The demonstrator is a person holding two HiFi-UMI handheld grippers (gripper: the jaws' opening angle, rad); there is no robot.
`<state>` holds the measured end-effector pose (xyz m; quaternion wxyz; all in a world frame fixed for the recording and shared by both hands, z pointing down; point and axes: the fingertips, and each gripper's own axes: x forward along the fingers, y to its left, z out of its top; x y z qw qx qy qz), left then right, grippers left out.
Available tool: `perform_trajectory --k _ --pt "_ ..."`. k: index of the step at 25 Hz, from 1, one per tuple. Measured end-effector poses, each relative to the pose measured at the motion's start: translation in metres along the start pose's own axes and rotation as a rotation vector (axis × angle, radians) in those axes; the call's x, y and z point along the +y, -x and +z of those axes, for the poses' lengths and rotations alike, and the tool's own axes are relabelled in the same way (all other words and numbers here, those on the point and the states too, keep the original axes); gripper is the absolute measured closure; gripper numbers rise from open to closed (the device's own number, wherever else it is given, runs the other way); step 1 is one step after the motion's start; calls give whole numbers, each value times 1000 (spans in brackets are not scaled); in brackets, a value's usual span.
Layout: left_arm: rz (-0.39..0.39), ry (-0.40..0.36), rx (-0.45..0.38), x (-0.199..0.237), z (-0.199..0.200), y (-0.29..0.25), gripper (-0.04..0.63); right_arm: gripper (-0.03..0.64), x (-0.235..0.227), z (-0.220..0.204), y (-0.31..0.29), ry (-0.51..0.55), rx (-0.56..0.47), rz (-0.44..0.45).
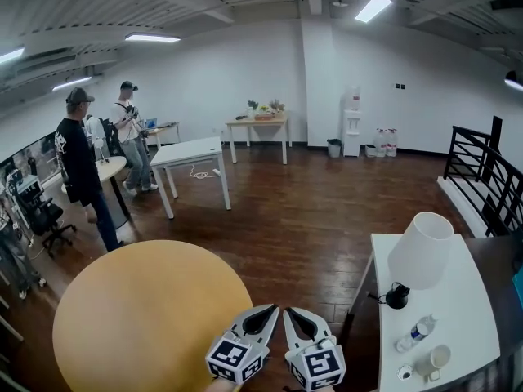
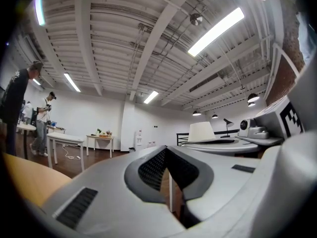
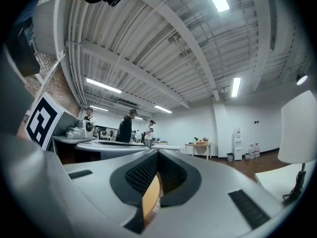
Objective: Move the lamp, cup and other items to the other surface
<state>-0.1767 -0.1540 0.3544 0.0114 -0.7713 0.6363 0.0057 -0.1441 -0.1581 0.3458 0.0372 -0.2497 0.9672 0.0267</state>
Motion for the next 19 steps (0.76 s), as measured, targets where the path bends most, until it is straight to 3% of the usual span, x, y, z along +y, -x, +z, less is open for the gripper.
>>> perform_trajectory --k 19 --pt "19 -17 -5 2 9 19 581 615 15 13 -5 13 -38 28"
